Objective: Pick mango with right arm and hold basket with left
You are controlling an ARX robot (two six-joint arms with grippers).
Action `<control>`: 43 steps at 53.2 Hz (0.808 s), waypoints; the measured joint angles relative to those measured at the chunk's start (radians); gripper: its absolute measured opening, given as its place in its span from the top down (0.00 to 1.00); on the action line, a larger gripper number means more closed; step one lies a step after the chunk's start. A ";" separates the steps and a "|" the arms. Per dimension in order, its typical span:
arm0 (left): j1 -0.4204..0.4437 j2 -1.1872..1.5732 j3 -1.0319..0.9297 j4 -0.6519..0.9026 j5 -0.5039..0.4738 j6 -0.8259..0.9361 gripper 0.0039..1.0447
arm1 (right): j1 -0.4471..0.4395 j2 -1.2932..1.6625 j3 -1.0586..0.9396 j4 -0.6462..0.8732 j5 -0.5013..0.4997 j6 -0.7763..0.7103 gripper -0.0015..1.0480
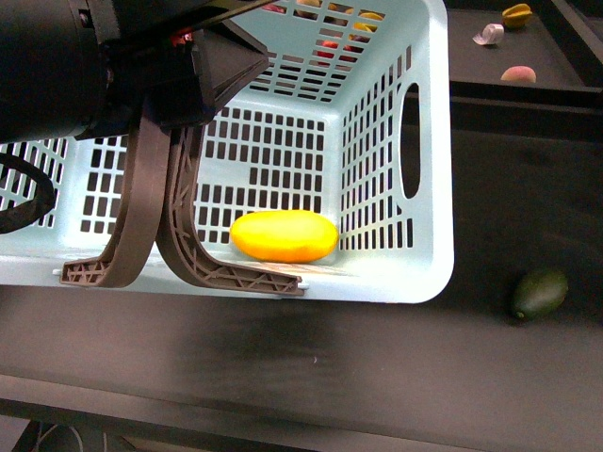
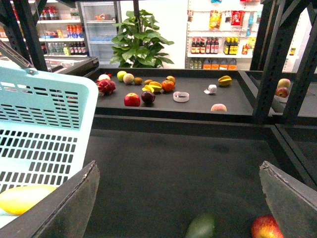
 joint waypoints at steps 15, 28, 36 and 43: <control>0.084 0.149 0.098 0.134 -0.080 0.015 0.95 | 0.000 -0.002 0.000 0.000 0.000 0.000 0.08; 0.208 0.362 0.305 0.072 -0.152 -0.318 0.95 | 0.000 -0.002 0.000 0.000 0.000 0.000 0.08; 0.249 0.460 0.407 0.007 -0.196 -0.494 0.95 | 0.000 -0.002 0.000 0.000 0.000 0.000 0.08; 0.274 0.542 0.496 -0.044 -0.232 -0.622 0.95 | 0.000 -0.002 0.000 0.000 0.000 0.000 0.08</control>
